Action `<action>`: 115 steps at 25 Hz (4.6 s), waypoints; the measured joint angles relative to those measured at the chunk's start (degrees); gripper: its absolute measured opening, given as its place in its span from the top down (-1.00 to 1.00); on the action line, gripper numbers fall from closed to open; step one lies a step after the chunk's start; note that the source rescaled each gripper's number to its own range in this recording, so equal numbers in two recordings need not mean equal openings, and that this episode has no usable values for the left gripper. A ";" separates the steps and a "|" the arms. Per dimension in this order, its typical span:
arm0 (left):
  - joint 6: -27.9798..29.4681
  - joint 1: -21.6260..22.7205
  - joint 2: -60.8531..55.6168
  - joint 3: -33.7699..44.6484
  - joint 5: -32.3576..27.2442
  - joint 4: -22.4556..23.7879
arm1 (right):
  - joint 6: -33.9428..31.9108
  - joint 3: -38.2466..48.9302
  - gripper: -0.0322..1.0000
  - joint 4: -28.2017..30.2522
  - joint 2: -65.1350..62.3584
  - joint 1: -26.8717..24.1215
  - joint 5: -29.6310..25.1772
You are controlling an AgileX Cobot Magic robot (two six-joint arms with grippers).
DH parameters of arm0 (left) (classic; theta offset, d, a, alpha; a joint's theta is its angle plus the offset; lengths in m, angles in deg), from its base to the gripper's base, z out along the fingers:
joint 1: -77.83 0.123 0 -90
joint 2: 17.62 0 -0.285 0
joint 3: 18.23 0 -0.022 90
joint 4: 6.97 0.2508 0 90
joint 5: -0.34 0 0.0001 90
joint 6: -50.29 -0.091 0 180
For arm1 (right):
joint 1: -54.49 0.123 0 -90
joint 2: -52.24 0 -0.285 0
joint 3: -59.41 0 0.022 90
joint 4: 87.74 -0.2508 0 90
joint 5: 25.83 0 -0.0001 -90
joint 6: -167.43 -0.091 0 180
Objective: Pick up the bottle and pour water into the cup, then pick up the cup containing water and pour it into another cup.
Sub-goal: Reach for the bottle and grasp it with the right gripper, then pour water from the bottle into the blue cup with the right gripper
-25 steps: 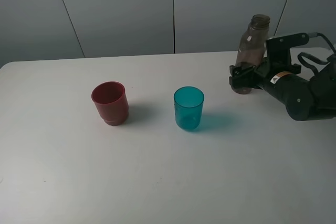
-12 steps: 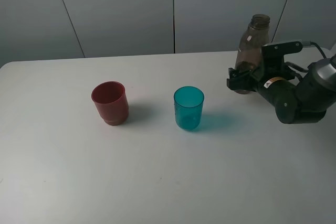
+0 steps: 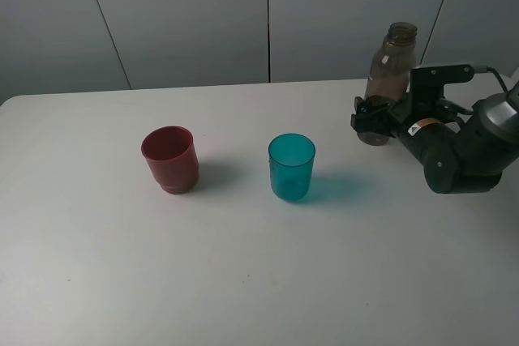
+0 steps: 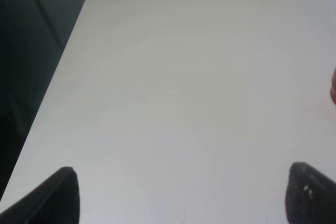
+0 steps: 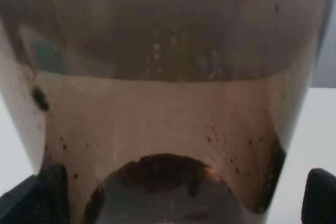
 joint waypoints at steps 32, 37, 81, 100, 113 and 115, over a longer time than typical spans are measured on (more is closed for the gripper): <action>0.00 0.00 0.00 0.00 0.00 0.00 | -1.52 -4.41 -1.00 2.29 1.86 0.00 2.28; 0.00 0.00 0.00 0.00 0.00 0.00 | -1.30 -4.41 -1.00 2.29 1.86 0.00 2.28; 0.37 0.00 0.00 0.00 0.00 -0.11 | 20.82 5.70 0.94 -4.33 -13.75 12.57 -1.76; 0.37 0.00 0.00 0.00 0.00 -0.11 | 49.74 5.70 0.94 -0.68 -13.75 10.37 -5.49; 0.37 0.00 0.00 0.00 0.00 -0.11 | 70.87 5.70 0.94 -3.64 -13.75 10.37 -5.71; 0.37 0.00 0.00 0.00 0.00 -0.11 | 73.71 5.70 0.94 -3.64 -13.75 10.37 -5.76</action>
